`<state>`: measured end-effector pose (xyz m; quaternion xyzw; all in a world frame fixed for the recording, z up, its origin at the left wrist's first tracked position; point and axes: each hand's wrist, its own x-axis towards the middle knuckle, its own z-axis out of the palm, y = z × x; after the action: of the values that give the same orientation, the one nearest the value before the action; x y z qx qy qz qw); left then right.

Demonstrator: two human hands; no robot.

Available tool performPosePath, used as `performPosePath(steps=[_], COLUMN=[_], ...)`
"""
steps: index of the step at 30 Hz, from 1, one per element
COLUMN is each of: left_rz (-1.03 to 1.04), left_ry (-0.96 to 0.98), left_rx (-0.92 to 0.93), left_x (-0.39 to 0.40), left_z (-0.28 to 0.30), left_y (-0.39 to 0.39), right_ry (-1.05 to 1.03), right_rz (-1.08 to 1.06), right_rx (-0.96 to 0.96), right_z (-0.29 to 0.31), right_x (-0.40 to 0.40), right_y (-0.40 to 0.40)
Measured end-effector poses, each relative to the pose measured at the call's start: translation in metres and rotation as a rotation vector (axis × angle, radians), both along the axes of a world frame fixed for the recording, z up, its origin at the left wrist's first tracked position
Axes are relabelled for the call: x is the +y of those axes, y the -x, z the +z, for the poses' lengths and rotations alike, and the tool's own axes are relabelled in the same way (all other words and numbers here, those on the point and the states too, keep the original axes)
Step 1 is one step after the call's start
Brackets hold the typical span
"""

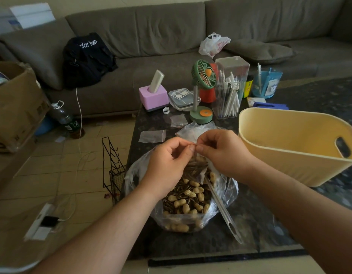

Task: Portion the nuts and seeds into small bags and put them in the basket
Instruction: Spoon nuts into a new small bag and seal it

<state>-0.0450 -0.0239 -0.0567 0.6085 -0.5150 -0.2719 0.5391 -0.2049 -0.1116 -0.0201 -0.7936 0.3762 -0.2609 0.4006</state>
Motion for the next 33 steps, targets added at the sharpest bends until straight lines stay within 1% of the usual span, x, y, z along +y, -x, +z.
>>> performPosePath(steps=[2,3,6,8,9,13,15,18,22,26,29,33], left_rz=[-0.005,-0.019,-0.108,-0.137,-0.129,-0.039,-0.007,0.003,-0.019,0.059,0.05,-0.098], left_ry=[-0.014,-0.029,-0.159,-0.213,-0.214,-0.152,-0.126,-0.116,-0.12,-0.104,-0.1,-0.161], left_rx=[0.097,0.187,0.559,0.66,0.694,0.874,0.881,0.797,0.704,0.628,0.67,0.771], left_x=[-0.001,-0.001,-0.002,-0.002,-0.003,-0.006,-0.007,-0.007,-0.006,-0.007,-0.006,-0.004], left_z=[0.001,0.002,0.006,0.006,0.007,0.01,0.011,0.013,0.016,0.014,0.014,0.015], left_y=[0.001,0.001,0.0,0.001,0.001,-0.003,-0.005,-0.007,-0.007,-0.005,-0.004,0.0], right_ry=[-0.036,-0.076,-0.284,-0.433,-0.48,-0.523,-0.539,-0.534,-0.617,-0.586,-0.615,-0.674], right_rz=[0.005,-0.007,-0.066,-0.093,-0.11,-0.165,-0.144,-0.031,0.086,0.061,0.016,0.047], right_rx=[-0.04,-0.078,-0.246,-0.405,-0.45,-0.445,-0.381,-0.239,-0.277,-0.282,-0.292,-0.338], right_z=[0.001,0.0,0.001,0.001,0.001,-0.001,-0.003,-0.001,0.002,-0.004,-0.005,-0.004], right_x=[0.002,0.002,0.0,-0.004,-0.006,-0.005,-0.005,-0.004,0.002,0.005,0.005,0.005], right_y=[-0.001,-0.001,0.0,0.001,0.001,0.002,0.003,0.003,0.0,-0.003,-0.004,-0.003])
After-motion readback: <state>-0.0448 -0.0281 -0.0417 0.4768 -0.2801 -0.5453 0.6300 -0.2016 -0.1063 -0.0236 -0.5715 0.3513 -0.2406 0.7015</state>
